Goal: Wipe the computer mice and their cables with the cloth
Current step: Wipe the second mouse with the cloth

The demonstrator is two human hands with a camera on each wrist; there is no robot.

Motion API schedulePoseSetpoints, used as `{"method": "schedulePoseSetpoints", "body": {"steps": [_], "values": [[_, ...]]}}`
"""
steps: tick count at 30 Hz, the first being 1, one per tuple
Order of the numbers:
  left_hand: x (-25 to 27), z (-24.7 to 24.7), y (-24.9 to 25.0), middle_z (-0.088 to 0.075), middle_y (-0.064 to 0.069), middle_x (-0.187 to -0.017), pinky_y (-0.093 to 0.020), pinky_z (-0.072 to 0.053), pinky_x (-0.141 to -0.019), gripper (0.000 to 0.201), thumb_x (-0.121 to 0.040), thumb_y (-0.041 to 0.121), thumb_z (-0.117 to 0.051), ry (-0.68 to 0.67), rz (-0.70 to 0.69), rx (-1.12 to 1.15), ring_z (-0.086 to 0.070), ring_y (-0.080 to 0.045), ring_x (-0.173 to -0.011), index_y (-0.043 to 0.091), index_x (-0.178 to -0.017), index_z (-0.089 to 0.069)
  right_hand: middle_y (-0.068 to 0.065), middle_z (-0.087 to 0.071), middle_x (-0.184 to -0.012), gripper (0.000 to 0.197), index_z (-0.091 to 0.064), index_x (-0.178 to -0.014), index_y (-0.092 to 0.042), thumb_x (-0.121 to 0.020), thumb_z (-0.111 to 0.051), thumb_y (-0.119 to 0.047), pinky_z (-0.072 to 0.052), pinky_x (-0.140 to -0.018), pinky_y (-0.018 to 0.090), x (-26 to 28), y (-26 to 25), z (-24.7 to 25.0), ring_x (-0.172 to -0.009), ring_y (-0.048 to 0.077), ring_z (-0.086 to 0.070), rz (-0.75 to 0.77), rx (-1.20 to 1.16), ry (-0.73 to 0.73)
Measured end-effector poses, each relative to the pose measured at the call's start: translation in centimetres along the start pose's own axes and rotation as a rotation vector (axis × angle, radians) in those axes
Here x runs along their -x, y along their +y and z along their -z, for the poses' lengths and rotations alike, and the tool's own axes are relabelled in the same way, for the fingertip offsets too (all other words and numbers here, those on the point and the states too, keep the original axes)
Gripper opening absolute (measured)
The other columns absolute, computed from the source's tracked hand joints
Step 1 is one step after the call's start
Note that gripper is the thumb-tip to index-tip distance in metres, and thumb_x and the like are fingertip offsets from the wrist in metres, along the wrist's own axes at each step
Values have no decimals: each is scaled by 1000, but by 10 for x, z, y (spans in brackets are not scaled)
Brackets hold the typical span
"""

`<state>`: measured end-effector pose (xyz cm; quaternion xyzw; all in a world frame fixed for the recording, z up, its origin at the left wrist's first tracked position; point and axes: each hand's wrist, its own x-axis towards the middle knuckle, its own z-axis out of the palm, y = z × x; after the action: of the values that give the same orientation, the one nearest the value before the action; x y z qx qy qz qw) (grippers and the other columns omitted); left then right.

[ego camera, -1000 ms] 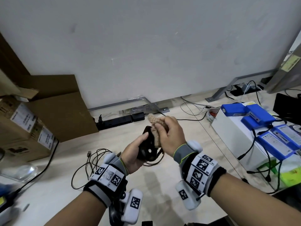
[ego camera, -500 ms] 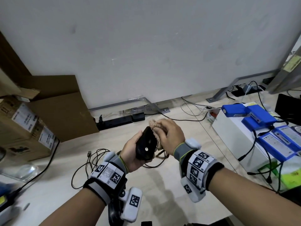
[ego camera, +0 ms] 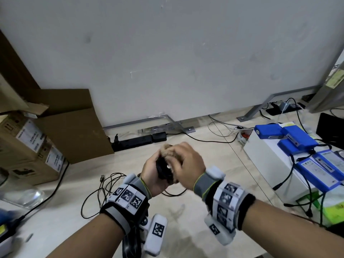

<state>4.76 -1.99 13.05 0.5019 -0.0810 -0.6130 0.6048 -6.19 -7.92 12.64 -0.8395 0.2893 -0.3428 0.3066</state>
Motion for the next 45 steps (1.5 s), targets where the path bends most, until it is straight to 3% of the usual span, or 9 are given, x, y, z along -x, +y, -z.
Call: {"method": "schedulePoseSetpoints", "body": {"steps": [4, 10, 15, 21, 26, 32, 36, 38, 45], "values": [[-1, -1, 2, -55, -11, -54, -21, -48, -46, 43, -93, 43, -37, -2, -18, 13, -58, -22, -48, 10, -69, -50, 3, -58, -97, 25, -63, -103, -24, -87, -53, -40, -47, -64, 28, 13, -11, -1, -77, 23, -59, 215, 29, -110], [4, -1, 0, -61, -9, -71, -24, -41, -51, 46, -96, 47, -33, -36, 18, -36, -57, -20, -54, 13, -86, -62, 0, -58, -107, 22, -63, -104, -26, -94, -51, -40, -45, -76, 30, -25, 21, 6, -96, 26, -61, -139, 136, 43], [0, -5, 9, -50, -6, -47, -20, -41, -40, 40, -92, 35, -36, 9, -74, -36, -52, -19, -39, 14, -60, -50, 4, -56, -98, 31, -62, -107, -25, -90, -43, -44, -50, -64, 32, 5, -11, -8, -78, 28, -60, 203, 65, -104], [3, -1, 7, -60, -5, -65, -29, -35, -57, 52, -96, 49, -35, -7, -31, -119, -51, -21, -59, 19, -71, -70, -1, -58, -101, 26, -61, -100, -27, -90, -46, -45, -51, -76, 39, -22, 19, -1, -90, 22, -59, -81, 101, 97], [2, -2, 8, -54, -7, -57, -23, -45, -50, 36, -94, 36, -37, 100, -92, -122, -57, -20, -52, 17, -66, -50, 5, -56, -99, 29, -53, -102, -28, -87, -44, -51, -52, -62, 37, 5, -15, -15, -74, 32, -61, 209, 85, -59], [7, 3, 14, -61, -6, -70, -27, -36, -54, 46, -95, 49, -37, -10, -106, -130, -52, -19, -57, 19, -85, -69, 0, -57, -94, 22, -54, -93, -23, -92, -50, -45, -48, -71, 40, -27, 7, -1, -85, 25, -57, -76, 74, 131], [10, 0, 23, -56, -9, -46, -18, -24, -31, 55, -95, 44, -33, -29, -90, -92, -51, -20, -33, 11, -56, -55, 3, -53, -97, 30, -53, -99, -23, -90, -42, -49, -46, -62, 34, -3, -26, -10, -75, 28, -57, 170, 90, -18], [10, 0, 24, -60, -11, -52, -20, -38, -35, 52, -95, 47, -31, -35, -89, -95, -57, -22, -39, 10, -67, -56, 7, -55, -98, 27, -50, -101, -27, -89, -41, -50, -46, -59, 33, -4, -24, -10, -73, 30, -58, 245, 91, -42], [17, 0, 25, -61, -14, -79, -29, -44, -56, 52, -96, 52, -34, -139, -36, -44, -58, -23, -64, 8, -104, -61, -5, -59, -62, 22, -56, -78, -15, -95, -58, -29, -46, -61, 27, -52, 12, 16, -53, 3, -53, -299, -312, 202]]}}
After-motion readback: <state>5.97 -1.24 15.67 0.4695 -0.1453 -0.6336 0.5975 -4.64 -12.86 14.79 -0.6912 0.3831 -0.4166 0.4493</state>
